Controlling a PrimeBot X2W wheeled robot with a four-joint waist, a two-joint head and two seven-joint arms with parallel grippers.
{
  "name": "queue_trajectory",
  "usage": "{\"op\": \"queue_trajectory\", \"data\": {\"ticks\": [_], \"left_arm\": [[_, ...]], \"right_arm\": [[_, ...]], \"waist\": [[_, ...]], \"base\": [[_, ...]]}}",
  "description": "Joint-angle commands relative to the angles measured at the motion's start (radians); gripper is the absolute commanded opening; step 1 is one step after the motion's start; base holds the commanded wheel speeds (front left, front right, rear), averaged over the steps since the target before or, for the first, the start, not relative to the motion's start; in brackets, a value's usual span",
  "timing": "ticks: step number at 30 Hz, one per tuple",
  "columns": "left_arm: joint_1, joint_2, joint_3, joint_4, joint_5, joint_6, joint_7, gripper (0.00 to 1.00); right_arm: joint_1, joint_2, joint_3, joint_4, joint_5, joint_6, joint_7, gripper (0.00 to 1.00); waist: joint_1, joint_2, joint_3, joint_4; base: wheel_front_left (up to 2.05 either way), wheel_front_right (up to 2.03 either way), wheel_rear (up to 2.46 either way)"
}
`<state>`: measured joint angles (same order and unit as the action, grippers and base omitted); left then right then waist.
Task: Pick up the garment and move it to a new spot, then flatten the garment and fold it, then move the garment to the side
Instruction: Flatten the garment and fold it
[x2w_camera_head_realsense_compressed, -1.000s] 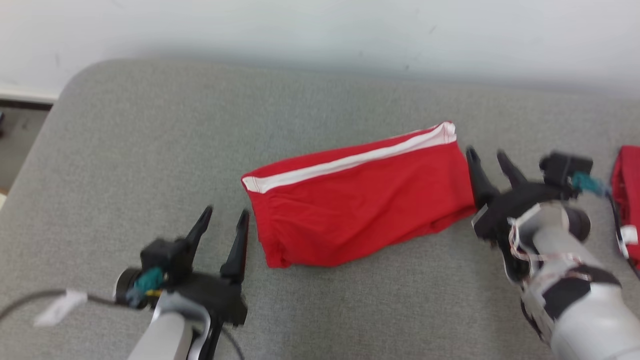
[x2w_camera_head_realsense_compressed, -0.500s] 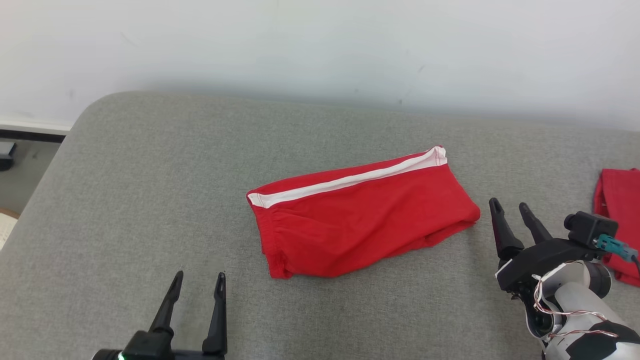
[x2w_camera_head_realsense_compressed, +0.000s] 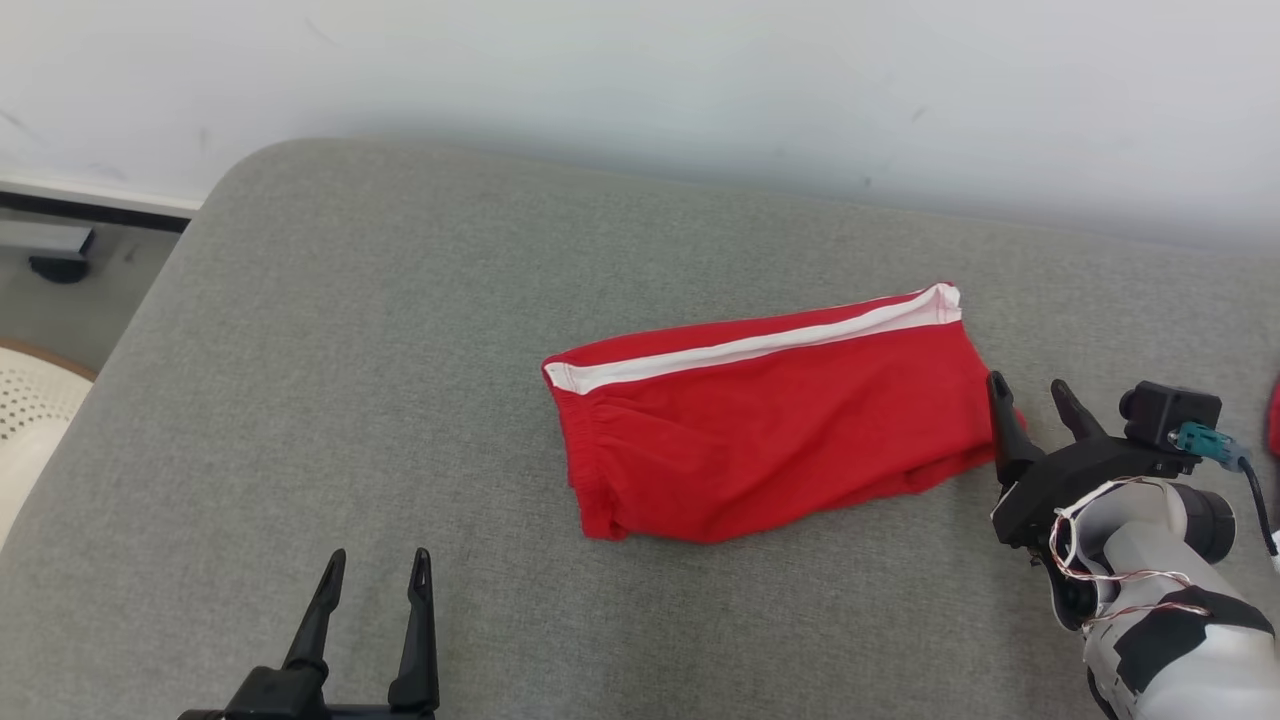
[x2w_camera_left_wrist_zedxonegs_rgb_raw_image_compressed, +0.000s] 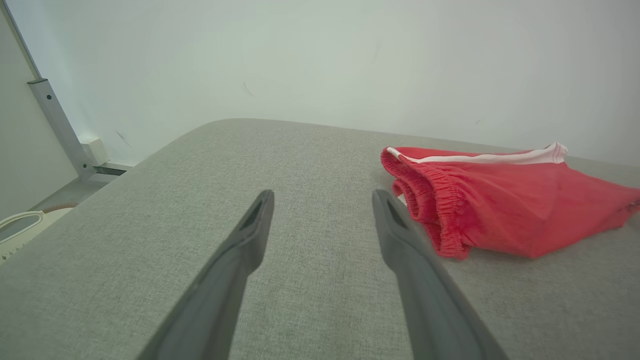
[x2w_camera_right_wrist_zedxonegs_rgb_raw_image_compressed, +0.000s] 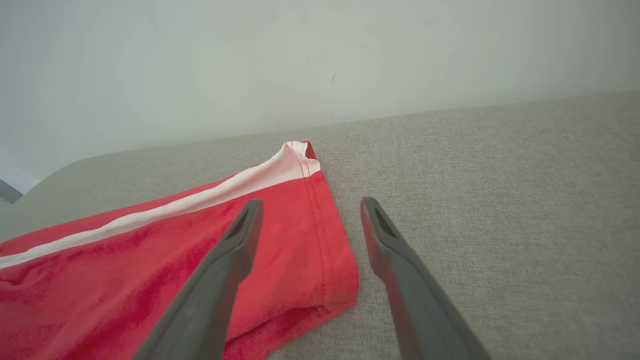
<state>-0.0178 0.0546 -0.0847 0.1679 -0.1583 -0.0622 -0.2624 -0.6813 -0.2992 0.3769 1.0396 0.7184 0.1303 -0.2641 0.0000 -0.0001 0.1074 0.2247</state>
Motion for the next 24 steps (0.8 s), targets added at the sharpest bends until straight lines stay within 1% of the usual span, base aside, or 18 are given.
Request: {"op": "queue_trajectory", "data": {"ticks": [1, 6, 12, 14, 15, 16, 17, 18, 24], "left_arm": [[-0.006, -0.003, 0.004, 0.001, 0.003, -0.003, -0.001, 1.0], [-0.026, -0.004, -0.006, 0.009, -0.012, -0.007, -0.001, 1.0], [-0.047, -0.005, -0.023, 0.007, -0.029, 0.001, -0.001, 1.0], [-0.049, -0.005, -0.026, 0.009, -0.031, 0.006, -0.001, 1.0], [-0.05, -0.005, -0.028, 0.01, -0.031, 0.007, -0.001, 1.0], [-0.05, -0.005, -0.03, 0.011, -0.032, 0.007, -0.001, 1.0], [-0.049, -0.004, -0.031, 0.014, -0.033, 0.007, -0.001, 1.0], [-0.051, -0.005, -0.032, 0.017, -0.033, 0.006, -0.001, 1.0], [-0.042, -0.005, -0.024, 0.03, -0.029, 0.007, -0.001, 1.0]], "right_arm": [[-0.011, 0.002, 0.003, 0.016, -0.011, 0.001, -0.001, 1.0], [-0.057, 0.016, -0.019, 0.162, -0.014, 0.001, 0.002, 1.0], [-0.073, 0.033, -0.028, 0.221, -0.01, 0.001, 0.007, 1.0], [-0.067, 0.042, -0.029, 0.23, -0.003, 0.001, 0.026, 1.0], [-0.065, 0.045, -0.028, 0.233, -0.003, 0.001, 0.032, 0.85], [-0.062, 0.048, -0.026, 0.236, -0.003, 0.001, 0.036, 0.48], [-0.059, 0.052, -0.023, 0.238, -0.005, 0.001, 0.039, 0.25], [-0.057, 0.053, -0.022, 0.24, -0.005, 0.001, 0.04, 0.0], [-0.033, 0.047, -0.025, 0.242, 0.009, 0.001, 0.022, 0.0]], "waist": [[0.0, 0.0001, 0.013, 0.017], [0.0, 0.0001, 0.031, 0.053], [0.0, 0.0001, 0.055, 0.075], [0.0, 0.0001, 0.058, 0.077], [0.0, 0.0001, 0.058, 0.078], [0.0, 0.0001, 0.059, 0.08], [0.0, 0.0001, 0.059, 0.08], [0.0, 0.0001, 0.058, 0.08], [0.0, 0.0001, 0.03, 0.067]], "base": [[0.0, 0.0, 0.0], [0.0, 0.0, 0.0], [0.0, 0.0, 0.0], [0.0, 0.0, 0.0], [0.0, 0.0, 0.0], [0.0, 0.0, 0.0], [0.0, 0.0, 0.0], [0.0, 0.0, 0.0], [0.0, 0.0, 0.0]]}}
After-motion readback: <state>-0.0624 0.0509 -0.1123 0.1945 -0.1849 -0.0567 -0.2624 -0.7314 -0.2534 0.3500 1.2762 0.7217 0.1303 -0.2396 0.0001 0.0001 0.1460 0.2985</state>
